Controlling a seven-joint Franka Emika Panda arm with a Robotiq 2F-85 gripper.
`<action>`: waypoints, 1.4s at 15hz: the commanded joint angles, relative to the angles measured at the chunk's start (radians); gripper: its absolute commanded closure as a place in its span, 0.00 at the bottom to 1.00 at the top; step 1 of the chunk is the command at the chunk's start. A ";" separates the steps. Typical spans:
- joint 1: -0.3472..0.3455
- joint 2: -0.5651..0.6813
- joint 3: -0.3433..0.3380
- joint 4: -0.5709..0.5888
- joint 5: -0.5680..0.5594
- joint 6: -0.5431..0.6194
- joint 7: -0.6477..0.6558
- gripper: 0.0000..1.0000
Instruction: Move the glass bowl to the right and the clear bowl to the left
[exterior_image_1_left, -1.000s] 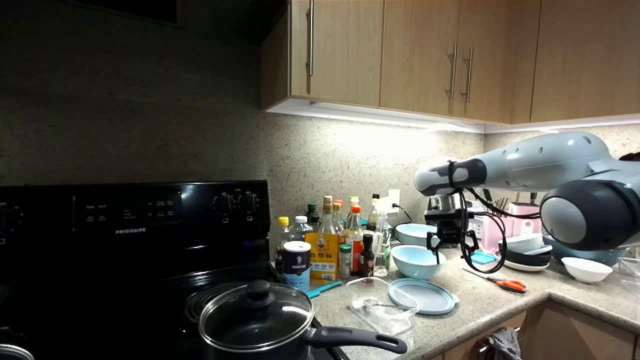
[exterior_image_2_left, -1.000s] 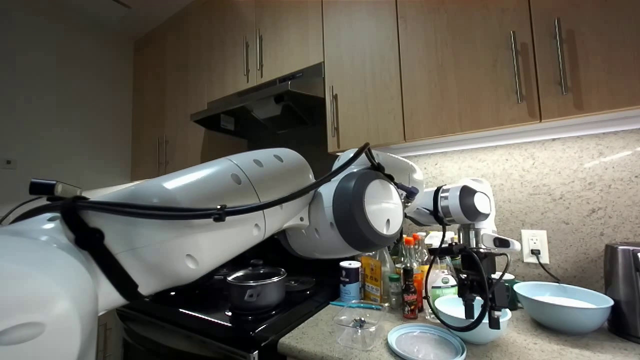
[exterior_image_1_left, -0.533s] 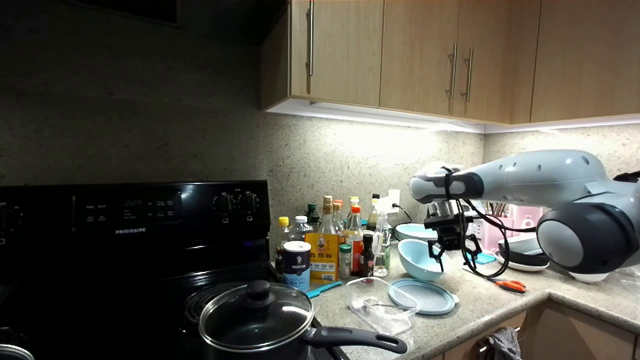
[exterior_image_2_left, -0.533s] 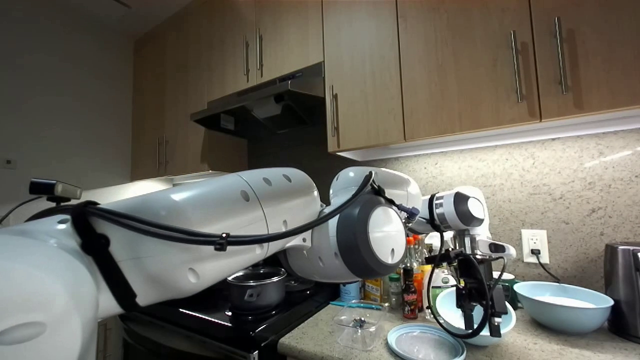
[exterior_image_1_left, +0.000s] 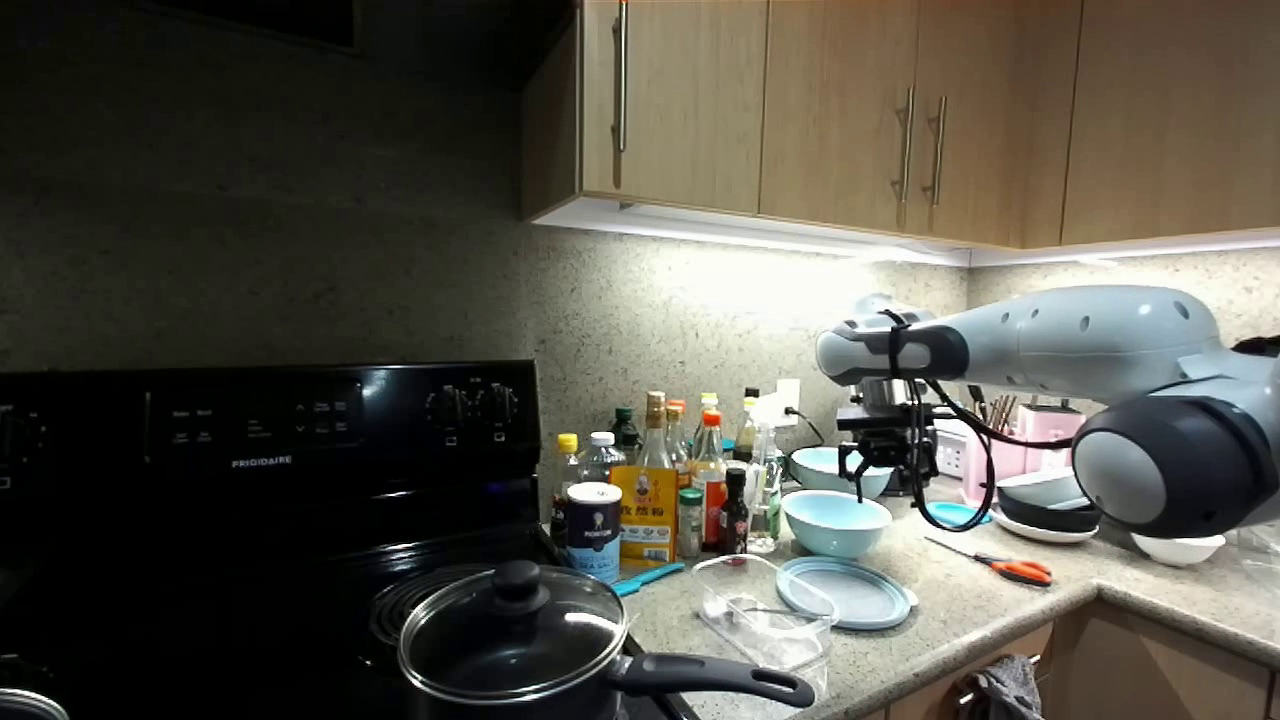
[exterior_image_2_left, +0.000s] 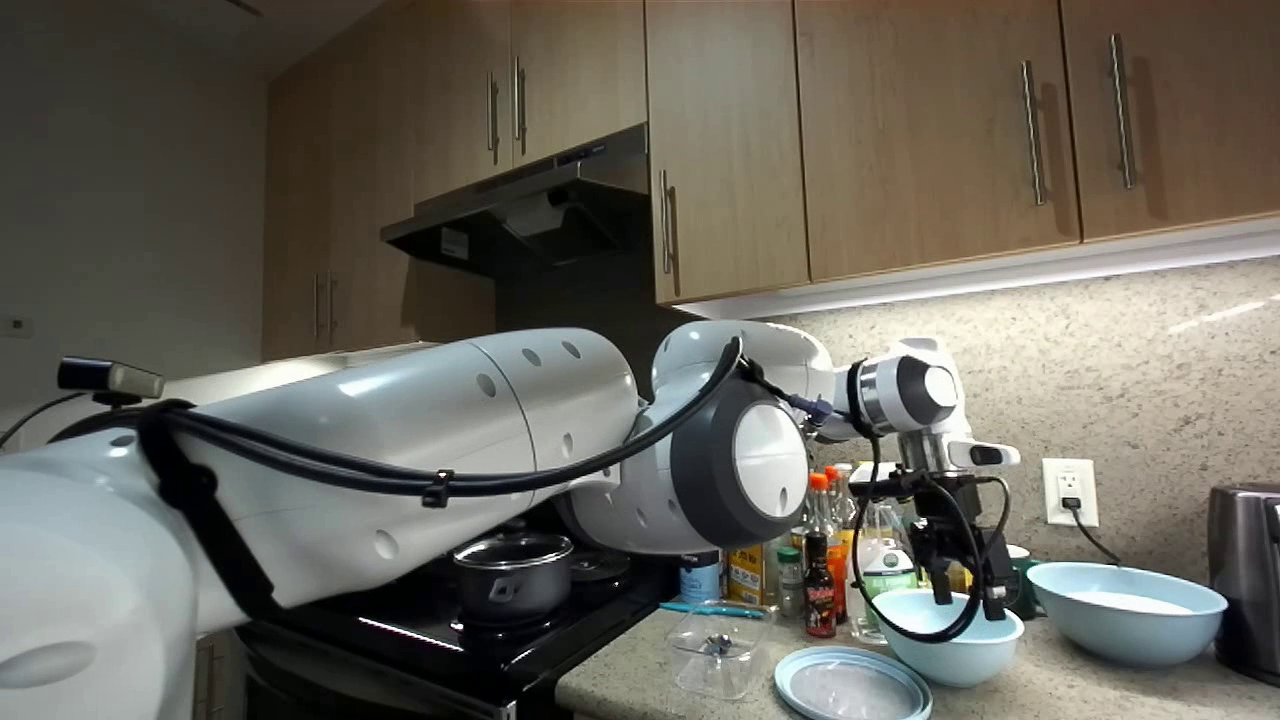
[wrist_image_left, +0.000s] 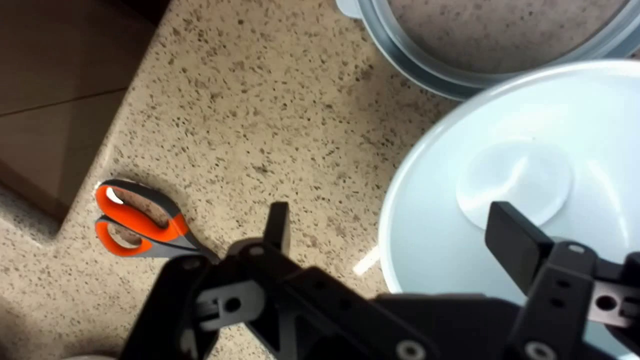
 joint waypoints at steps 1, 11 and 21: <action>-0.005 -0.015 0.020 -0.020 -0.036 0.040 -0.091 0.00; -0.022 0.027 0.052 -0.019 -0.013 0.158 -0.137 0.00; -0.054 0.037 0.095 -0.025 0.009 0.203 -0.201 0.41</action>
